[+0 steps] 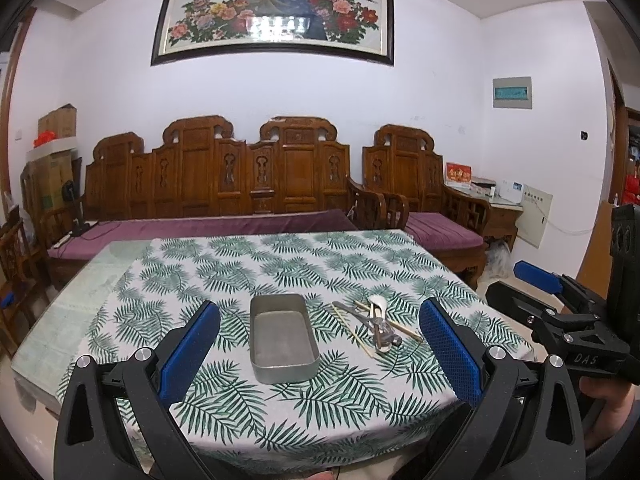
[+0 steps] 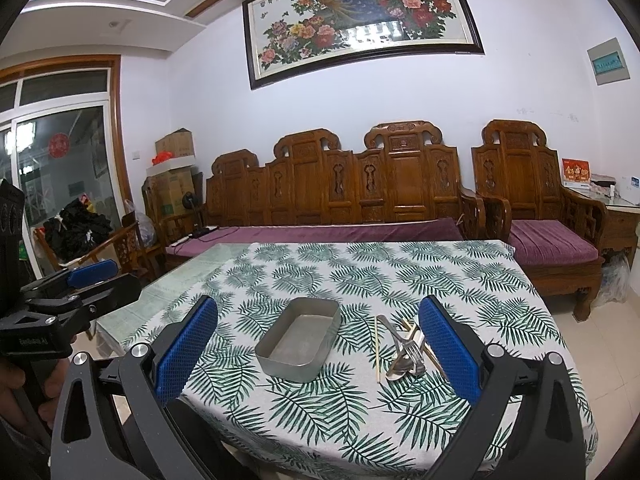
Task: Organize utensils
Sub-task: 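Lower the left gripper onto the utensil pile and grasp a wooden chopstick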
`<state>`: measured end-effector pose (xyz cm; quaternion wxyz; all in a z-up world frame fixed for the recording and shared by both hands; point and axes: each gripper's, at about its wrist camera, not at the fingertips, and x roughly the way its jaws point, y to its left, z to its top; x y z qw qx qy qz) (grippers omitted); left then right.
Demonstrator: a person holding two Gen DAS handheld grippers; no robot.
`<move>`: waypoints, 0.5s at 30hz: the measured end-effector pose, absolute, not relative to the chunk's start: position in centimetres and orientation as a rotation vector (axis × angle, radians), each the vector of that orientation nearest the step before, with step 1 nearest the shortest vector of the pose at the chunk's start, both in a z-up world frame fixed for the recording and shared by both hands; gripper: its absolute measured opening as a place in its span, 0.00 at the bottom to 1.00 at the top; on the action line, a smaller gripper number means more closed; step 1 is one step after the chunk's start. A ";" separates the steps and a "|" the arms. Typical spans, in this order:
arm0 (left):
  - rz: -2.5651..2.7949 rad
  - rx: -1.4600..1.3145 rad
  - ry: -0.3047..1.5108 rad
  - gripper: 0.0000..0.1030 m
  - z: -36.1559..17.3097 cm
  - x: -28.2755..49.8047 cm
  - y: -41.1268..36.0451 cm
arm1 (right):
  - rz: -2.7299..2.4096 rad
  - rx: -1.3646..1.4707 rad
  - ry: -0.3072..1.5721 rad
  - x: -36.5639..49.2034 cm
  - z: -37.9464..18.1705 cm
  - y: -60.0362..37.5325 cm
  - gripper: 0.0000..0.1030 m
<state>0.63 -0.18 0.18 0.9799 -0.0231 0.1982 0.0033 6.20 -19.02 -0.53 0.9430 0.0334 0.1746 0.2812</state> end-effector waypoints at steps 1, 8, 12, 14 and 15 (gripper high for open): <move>0.006 -0.048 0.410 0.94 -0.2 0.9 -0.2 | 0.569 0.067 0.359 6.3 -0.4 -19.1 0.98; 0.003 -0.036 0.480 0.94 -2.8 3.6 -0.4 | 0.533 0.059 0.413 8.4 -2.8 -19.5 0.98; -0.011 -0.012 0.519 0.94 -4.2 5.5 -0.9 | 0.516 0.055 0.448 10.2 -4.6 -19.7 0.94; -0.019 0.009 0.538 0.94 -5.0 6.7 -1.2 | 0.507 0.048 0.468 11.2 -5.6 -19.8 0.92; -0.020 0.015 0.546 0.94 -5.1 7.2 -1.4 | 0.503 0.045 0.476 11.6 -6.0 -19.9 0.90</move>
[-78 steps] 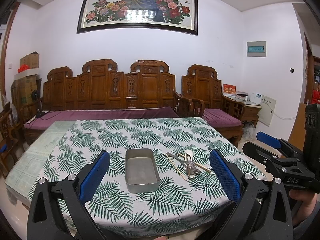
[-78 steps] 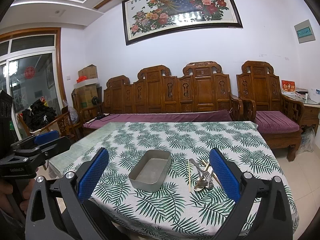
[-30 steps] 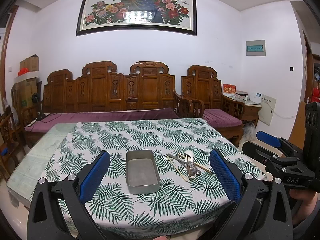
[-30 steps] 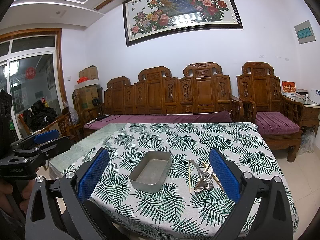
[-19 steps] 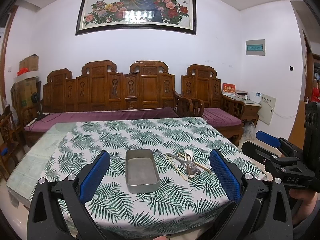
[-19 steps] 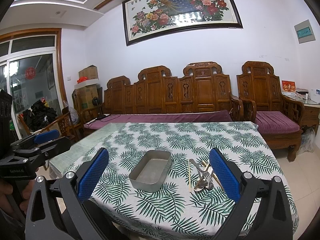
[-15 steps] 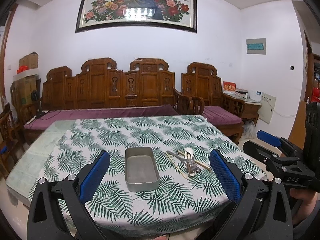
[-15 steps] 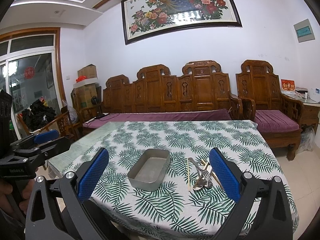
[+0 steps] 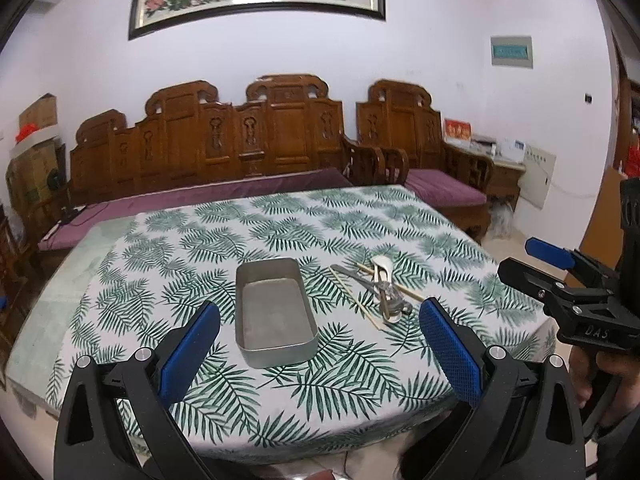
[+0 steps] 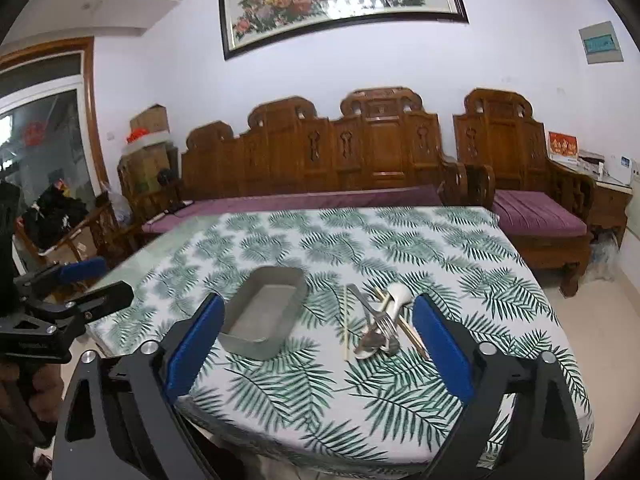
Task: Organize utensils
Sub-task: 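Lower the left gripper onto the utensil pile and grasp a wooden chopstick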
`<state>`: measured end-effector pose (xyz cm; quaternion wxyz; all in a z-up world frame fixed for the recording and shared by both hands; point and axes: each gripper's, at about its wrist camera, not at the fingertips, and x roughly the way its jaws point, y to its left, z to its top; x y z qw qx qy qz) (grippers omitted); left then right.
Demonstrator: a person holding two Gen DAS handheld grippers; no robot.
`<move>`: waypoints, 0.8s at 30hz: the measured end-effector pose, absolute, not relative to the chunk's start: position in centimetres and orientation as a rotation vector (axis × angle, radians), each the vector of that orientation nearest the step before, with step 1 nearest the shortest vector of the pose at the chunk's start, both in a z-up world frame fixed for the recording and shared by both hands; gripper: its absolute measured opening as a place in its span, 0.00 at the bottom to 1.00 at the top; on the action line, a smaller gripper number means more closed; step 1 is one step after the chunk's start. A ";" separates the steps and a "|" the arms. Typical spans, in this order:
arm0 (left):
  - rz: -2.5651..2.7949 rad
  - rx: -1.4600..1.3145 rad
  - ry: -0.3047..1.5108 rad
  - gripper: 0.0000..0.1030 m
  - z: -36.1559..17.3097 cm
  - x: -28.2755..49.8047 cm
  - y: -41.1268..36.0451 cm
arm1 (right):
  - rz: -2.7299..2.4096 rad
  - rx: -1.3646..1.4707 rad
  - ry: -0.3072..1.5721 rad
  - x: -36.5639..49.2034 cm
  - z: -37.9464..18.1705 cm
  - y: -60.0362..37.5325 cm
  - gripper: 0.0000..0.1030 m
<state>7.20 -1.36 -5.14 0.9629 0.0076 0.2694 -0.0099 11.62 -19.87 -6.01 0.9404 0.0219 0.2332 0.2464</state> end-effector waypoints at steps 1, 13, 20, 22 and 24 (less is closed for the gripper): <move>-0.022 0.023 0.552 0.94 -5.4 7.8 -1.5 | 0.496 0.041 0.489 12.3 -6.6 -20.0 0.89; -0.111 0.078 0.631 0.91 -8.5 14.5 -3.8 | 0.443 0.009 0.614 19.2 -12.3 -21.0 0.65; -0.151 0.068 0.694 0.76 -11.2 18.5 -4.7 | 0.436 -0.014 0.664 22.8 -14.3 -20.9 0.60; -0.146 0.069 0.710 0.73 -11.9 19.5 -4.9 | 0.432 -0.018 0.674 24.0 -14.7 -21.0 0.59; -0.143 0.074 0.727 0.68 -12.7 20.8 -5.3 | 0.425 -0.024 0.688 25.7 -15.2 -21.2 0.54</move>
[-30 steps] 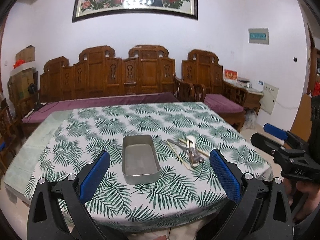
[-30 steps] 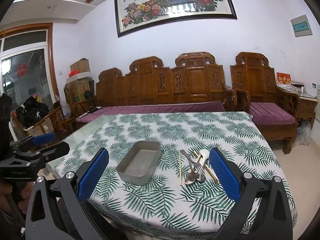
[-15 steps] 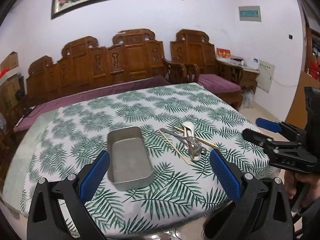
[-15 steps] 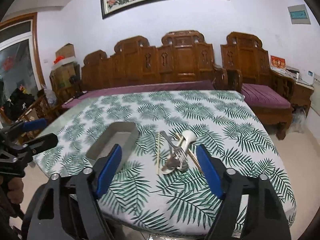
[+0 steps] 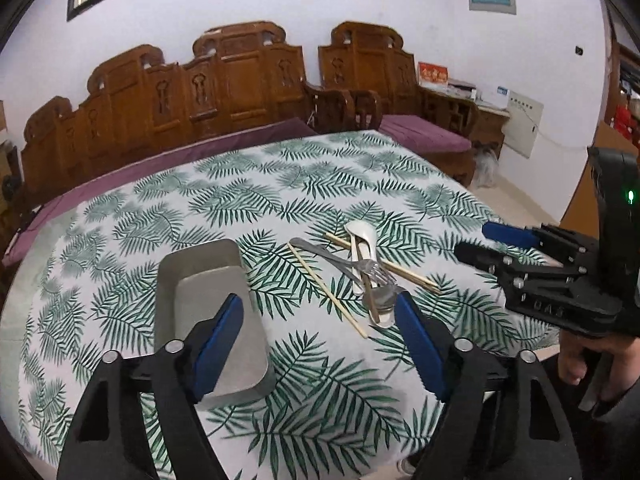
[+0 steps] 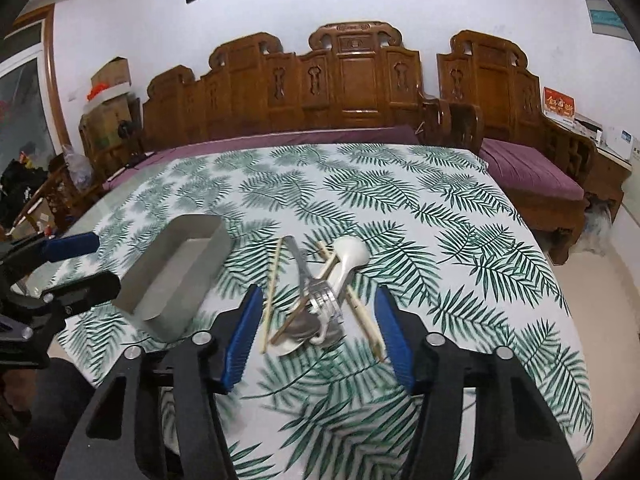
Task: Organize utensils
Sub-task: 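Lower the left gripper onto the utensil pile and grasp a wooden chopstick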
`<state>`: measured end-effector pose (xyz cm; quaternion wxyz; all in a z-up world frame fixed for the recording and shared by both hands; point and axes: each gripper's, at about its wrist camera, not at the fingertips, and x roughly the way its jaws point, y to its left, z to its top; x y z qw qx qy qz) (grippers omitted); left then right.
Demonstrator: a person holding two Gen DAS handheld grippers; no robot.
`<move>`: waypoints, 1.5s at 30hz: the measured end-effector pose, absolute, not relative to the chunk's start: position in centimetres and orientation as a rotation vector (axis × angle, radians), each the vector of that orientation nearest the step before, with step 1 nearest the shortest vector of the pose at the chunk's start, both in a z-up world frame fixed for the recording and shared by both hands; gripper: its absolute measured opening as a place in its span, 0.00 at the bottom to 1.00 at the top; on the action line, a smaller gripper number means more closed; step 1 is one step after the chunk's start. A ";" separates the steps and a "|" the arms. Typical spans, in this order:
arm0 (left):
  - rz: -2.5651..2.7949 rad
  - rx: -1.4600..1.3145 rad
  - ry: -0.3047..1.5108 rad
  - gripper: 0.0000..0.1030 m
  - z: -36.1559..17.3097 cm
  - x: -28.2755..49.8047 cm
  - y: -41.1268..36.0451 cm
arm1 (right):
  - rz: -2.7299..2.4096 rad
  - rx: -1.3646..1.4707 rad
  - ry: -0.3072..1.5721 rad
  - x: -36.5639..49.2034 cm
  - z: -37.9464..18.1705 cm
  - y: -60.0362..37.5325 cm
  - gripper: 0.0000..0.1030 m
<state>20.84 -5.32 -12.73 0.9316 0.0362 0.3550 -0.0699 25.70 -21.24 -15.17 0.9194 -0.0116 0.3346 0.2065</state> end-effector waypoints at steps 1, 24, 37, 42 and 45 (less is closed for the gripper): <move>-0.146 0.075 0.735 0.66 -13.1 21.4 -5.4 | 0.420 -0.022 0.692 26.4 -15.3 -21.4 0.53; -0.098 0.007 1.036 0.18 -25.2 34.2 -8.0 | 0.447 0.027 0.841 33.6 -23.1 -22.7 0.46; -0.100 -0.052 1.089 0.06 -26.3 34.9 -6.5 | 0.539 0.042 0.840 34.8 -22.5 -20.4 0.46; -0.119 -0.088 1.065 0.04 -25.4 33.7 -4.9 | 0.560 0.057 0.850 36.1 -22.4 -19.6 0.44; -0.136 -0.091 1.041 0.04 -24.6 32.9 -4.3 | 0.573 0.030 0.859 36.6 -22.6 -18.1 0.41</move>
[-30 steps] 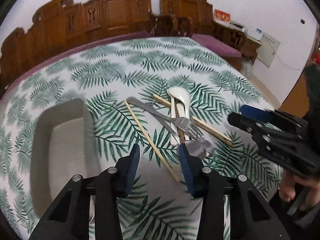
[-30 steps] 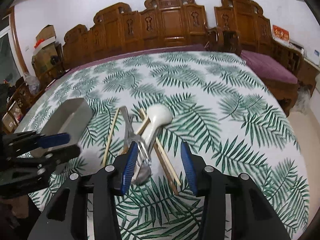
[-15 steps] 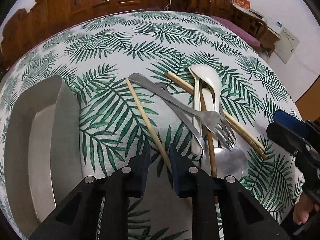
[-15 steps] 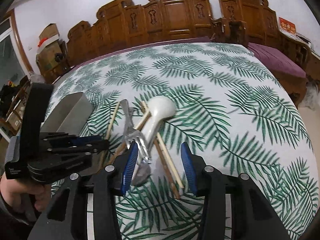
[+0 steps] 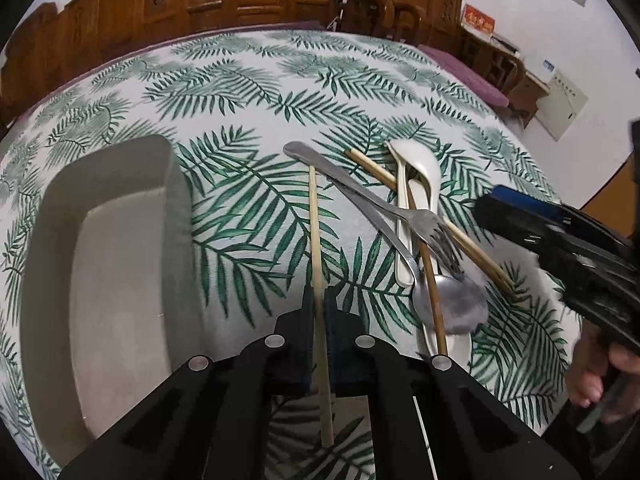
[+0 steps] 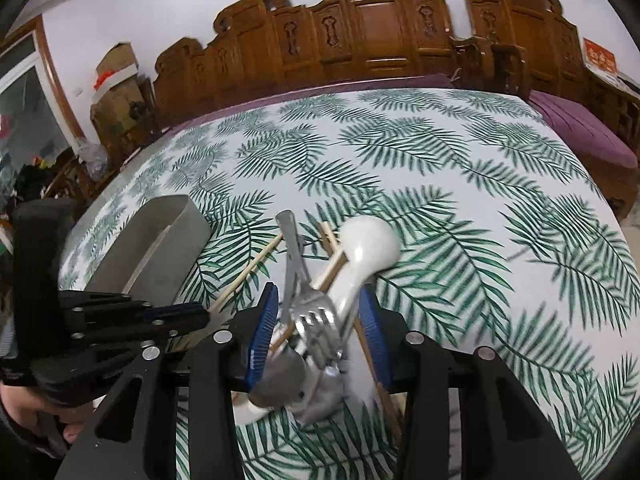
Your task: Organize utensils
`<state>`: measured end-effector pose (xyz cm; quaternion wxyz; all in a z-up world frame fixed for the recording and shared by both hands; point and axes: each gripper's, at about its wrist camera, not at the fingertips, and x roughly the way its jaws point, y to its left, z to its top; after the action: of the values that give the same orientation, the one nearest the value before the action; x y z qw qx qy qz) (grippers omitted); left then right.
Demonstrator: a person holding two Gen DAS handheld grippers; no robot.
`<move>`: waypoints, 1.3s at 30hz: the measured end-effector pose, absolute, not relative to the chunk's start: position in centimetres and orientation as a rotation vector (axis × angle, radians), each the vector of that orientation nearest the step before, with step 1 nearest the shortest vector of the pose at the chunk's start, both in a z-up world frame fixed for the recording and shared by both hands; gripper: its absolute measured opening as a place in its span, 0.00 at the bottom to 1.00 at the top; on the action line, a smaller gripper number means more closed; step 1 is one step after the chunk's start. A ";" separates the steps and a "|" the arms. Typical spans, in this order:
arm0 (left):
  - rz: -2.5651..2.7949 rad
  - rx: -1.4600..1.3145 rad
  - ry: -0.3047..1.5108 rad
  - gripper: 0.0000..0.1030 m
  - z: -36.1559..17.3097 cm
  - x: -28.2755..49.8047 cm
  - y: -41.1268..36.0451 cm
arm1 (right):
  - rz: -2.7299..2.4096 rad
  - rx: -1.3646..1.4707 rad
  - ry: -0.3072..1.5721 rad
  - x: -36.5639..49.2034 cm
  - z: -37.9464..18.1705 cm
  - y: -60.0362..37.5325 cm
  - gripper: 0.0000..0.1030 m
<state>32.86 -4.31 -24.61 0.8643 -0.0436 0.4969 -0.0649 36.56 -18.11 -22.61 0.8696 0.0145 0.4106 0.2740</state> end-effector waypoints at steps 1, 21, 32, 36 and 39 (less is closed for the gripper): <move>-0.142 -0.090 1.036 0.04 -24.4 32.7 -4.2 | 0.579 0.018 0.863 36.7 -22.7 -17.6 0.41; -0.226 -0.160 0.890 0.04 -20.1 30.4 -1.3 | 0.607 -0.206 0.978 41.9 -26.3 -10.8 0.20; -0.220 -0.168 0.870 0.04 -19.7 30.1 -0.8 | 0.623 -0.192 0.989 41.7 -26.0 -11.0 0.08; -0.210 -0.164 0.855 0.04 -19.1 29.8 -0.4 | 0.618 -0.161 0.960 41.5 -25.0 -11.9 0.08; -0.197 -0.162 0.841 0.04 -18.5 29.5 0.1 | 0.617 -0.147 0.936 41.1 -24.2 -12.6 0.08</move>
<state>29.46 0.05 -18.55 0.9050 -0.0782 0.4071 -0.0953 41.14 -12.58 -24.20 0.8445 -0.0694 0.4435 0.2922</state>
